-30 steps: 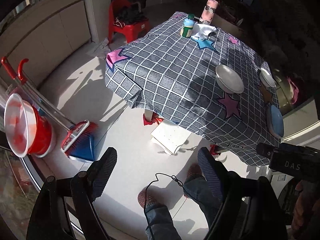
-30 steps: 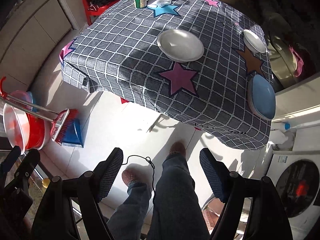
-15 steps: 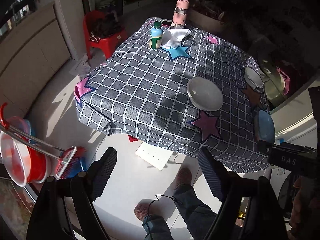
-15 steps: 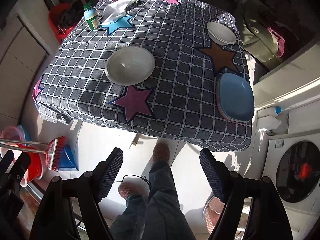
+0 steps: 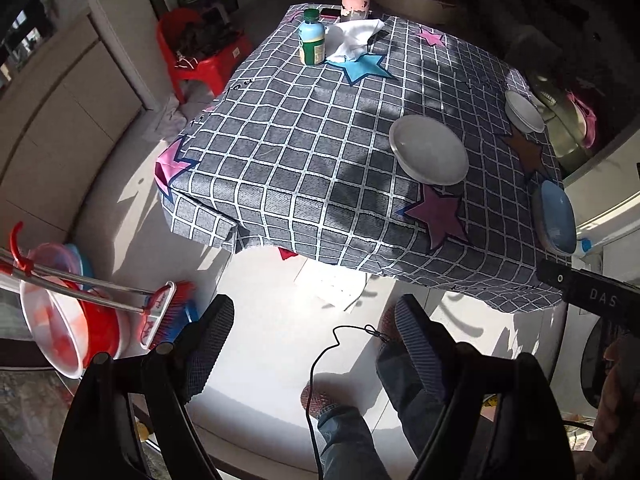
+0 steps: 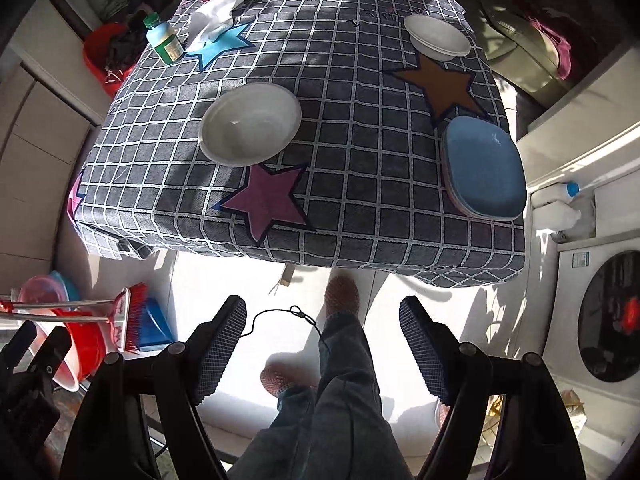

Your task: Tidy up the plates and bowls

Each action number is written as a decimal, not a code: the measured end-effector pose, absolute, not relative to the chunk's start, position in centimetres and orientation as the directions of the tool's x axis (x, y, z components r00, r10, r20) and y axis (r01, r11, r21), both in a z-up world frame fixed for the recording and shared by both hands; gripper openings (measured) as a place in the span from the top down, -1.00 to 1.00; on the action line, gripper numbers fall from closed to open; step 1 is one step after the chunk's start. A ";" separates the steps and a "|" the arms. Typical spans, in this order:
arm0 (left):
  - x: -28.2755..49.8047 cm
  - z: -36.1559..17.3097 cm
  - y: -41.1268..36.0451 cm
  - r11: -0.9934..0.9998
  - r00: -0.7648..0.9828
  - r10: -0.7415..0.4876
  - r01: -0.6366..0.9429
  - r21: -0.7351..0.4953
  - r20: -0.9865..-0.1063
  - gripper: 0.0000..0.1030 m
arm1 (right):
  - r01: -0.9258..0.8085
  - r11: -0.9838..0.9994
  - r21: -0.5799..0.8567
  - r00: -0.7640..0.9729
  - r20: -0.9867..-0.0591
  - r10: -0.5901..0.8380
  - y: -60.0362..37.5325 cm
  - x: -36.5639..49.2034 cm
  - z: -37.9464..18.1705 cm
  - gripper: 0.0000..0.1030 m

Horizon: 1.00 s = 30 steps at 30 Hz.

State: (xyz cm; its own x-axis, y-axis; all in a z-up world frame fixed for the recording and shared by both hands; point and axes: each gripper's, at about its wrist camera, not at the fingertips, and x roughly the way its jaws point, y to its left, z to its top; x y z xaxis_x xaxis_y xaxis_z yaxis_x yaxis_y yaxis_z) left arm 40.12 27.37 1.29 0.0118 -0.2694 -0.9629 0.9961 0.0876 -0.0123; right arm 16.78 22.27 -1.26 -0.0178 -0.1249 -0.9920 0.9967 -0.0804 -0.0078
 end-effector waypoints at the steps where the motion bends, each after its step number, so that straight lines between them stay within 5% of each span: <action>1: 40.0 1.2 27.4 0.082 0.016 -0.261 0.997 -0.006 -0.965 -0.66 | 0.996 -0.090 -0.005 -0.016 -0.992 -0.125 22.2 16.5 -1.4 -0.55; 9: 40.1 0.5 27.6 0.046 0.077 -0.197 0.997 0.069 -0.977 -0.66 | 0.997 -0.073 0.011 0.000 -0.989 -0.150 22.9 15.7 -2.1 -0.55; 22: 39.7 -4.6 23.8 0.180 -0.018 -0.175 0.982 -0.050 -0.984 -0.66 | 1.000 -0.009 -0.003 -0.004 -0.996 -0.092 22.1 13.7 -4.6 -0.55; 30: 36.8 -8.1 16.9 0.207 0.005 -0.259 0.977 -0.051 -0.966 -0.66 | 0.999 0.033 -0.032 -0.026 -0.983 -0.184 13.5 14.5 -8.2 -0.55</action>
